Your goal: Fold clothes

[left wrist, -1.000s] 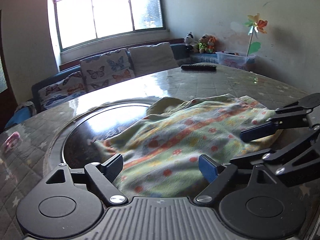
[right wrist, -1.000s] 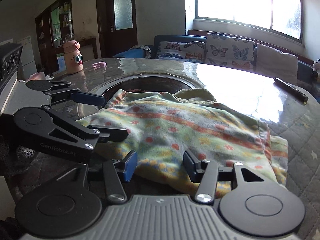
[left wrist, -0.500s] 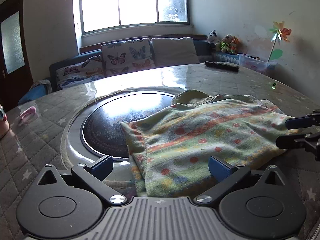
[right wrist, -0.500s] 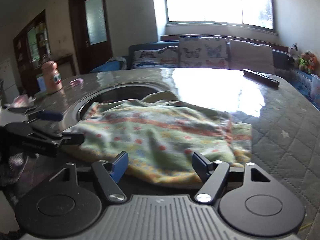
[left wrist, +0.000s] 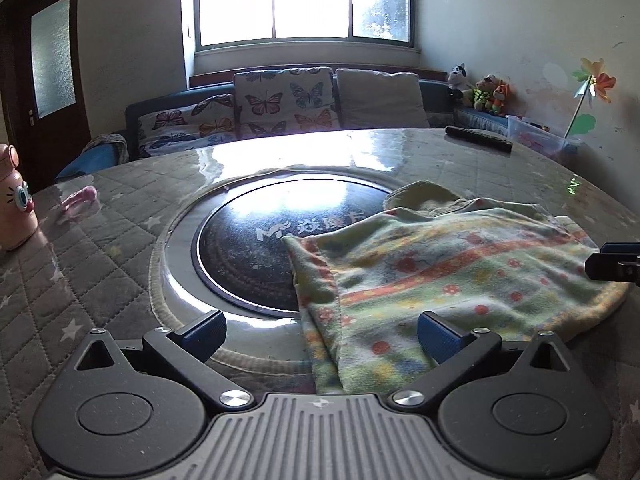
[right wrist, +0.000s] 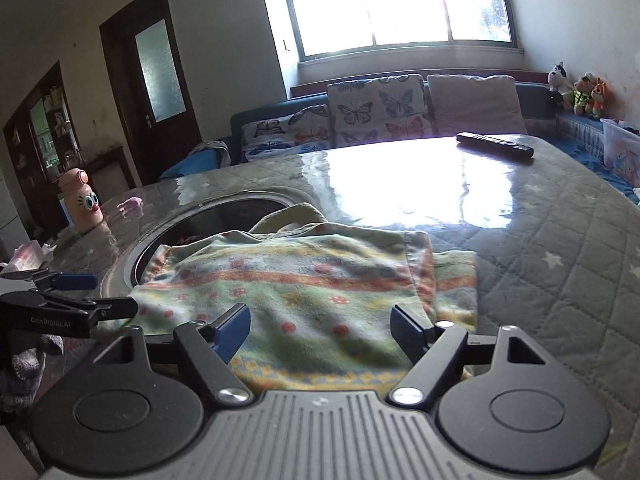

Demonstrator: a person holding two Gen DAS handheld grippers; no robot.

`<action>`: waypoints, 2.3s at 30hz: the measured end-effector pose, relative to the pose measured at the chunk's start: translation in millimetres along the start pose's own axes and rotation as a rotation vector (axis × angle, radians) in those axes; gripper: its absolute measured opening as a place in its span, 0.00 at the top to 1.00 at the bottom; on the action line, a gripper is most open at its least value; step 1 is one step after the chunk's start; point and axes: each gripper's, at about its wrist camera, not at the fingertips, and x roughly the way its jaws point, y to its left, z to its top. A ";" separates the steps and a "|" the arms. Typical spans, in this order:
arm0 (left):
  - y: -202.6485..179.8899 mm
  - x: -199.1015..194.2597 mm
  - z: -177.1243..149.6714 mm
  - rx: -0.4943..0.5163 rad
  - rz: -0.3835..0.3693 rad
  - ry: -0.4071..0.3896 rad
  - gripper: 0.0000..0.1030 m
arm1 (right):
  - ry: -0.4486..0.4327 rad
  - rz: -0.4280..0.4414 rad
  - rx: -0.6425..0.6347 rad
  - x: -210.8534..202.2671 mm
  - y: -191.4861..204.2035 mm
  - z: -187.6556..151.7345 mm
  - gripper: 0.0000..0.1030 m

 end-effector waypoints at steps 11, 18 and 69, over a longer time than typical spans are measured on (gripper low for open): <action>16.2 11.5 3.3 -0.046 0.058 0.030 0.00 | 0.001 0.004 0.015 2.9 -4.8 3.8 0.15; 29.1 20.8 5.1 -0.089 0.089 0.063 0.00 | 0.035 0.007 0.027 17.8 -4.2 -0.6 0.12; 40.4 68.8 43.3 -0.061 0.176 0.086 0.00 | 0.057 0.012 0.045 70.5 -21.8 50.7 0.03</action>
